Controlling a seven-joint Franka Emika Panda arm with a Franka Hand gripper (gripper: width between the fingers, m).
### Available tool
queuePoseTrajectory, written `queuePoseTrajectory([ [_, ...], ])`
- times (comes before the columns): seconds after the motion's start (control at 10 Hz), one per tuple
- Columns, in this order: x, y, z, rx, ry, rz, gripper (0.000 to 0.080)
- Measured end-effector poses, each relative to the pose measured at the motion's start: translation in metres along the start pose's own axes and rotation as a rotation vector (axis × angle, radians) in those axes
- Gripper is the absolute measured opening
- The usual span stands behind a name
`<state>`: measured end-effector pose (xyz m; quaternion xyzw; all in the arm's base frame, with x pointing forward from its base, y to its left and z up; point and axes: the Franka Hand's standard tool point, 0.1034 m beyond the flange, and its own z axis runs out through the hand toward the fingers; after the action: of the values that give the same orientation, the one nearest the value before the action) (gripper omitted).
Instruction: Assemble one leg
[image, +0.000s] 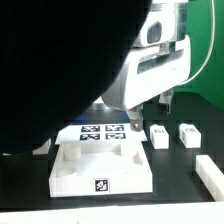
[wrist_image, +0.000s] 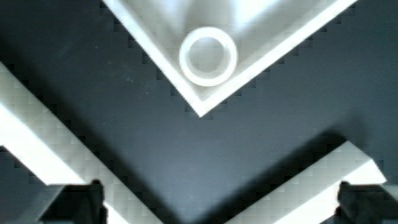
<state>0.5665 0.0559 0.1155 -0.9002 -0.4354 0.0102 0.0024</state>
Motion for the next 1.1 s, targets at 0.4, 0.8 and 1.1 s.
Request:
queuePoseTrajectory([
  [0.4,-0.0002,-0.0002,0.0008,0.001,-0.001,0.000,0.0650],
  [0.8,-0.0002,-0.0003,0.0010,0.002,-0.001,0.000,0.0650],
  [1.1,-0.0003,-0.0003,0.0011,0.002,-0.001,0.000,0.0650],
])
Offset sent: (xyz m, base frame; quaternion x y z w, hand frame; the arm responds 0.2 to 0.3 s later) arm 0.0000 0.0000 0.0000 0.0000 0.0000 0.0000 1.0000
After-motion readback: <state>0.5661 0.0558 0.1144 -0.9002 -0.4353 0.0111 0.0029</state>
